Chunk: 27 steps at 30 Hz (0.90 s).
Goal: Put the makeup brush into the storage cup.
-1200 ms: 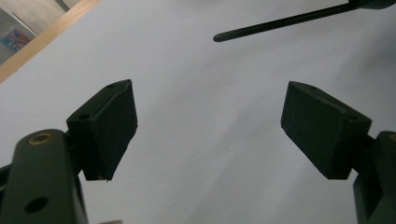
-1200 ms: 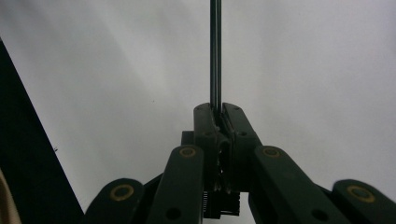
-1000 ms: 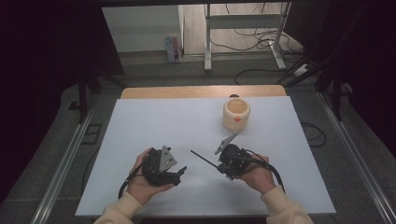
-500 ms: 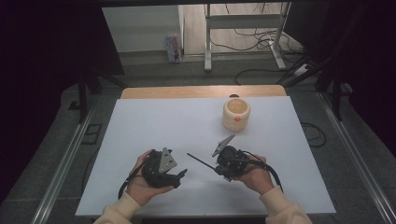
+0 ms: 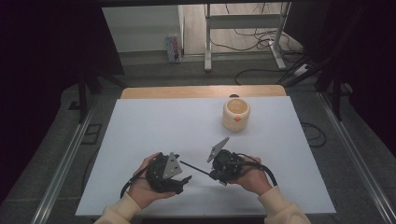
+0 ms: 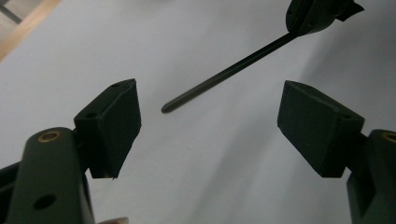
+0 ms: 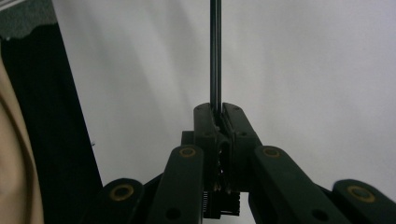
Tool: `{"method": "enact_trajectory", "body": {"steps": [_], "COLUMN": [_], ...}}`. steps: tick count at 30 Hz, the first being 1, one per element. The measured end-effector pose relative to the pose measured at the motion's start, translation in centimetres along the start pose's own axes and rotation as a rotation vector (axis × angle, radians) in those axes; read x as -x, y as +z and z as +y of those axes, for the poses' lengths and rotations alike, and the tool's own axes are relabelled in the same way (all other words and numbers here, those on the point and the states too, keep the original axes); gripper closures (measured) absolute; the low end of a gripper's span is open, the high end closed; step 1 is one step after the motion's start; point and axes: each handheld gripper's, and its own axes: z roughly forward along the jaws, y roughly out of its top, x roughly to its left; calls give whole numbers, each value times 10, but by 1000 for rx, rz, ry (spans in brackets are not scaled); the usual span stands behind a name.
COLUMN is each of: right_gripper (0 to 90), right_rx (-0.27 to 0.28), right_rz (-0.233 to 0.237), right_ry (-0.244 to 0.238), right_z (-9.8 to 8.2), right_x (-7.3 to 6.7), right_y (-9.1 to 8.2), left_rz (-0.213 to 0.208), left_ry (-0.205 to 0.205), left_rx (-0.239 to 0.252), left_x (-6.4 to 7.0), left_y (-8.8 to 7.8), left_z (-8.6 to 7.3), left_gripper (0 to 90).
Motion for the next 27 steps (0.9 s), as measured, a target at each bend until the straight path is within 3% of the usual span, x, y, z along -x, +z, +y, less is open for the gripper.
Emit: {"method": "enact_trajectory", "body": {"steps": [3, 7, 11, 15, 21, 27], "right_gripper": [859, 859, 859, 859, 859, 859], "right_rx": [-3, -15, -25, -33, -50, -46], "right_rz": [18, 20, 23, 42, 41, 52], "right_ry": [-36, -43, -60, -135, -183, -212], "right_z": [1, 3, 3, 4, 6, 6], "right_x": [-3, -5, -7, -13, -18, -20], "right_y": [2, 5, 7, 9, 13, 14], "left_rz": [-1, -9, -45, -81, -132, -148], "left_ry": [6, 19, 32, 57, 88, 88], "left_rx": [-8, -19, -15, -37, -67, -83], "left_x": [-1, 0, 2, 5, 8, 7], "left_y": [2, 3, 3, 6, 10, 14], "left_z": [-1, -2, -3, -4, -6, -8], "left_gripper": [233, 253, 278, 291, 341, 403]}}
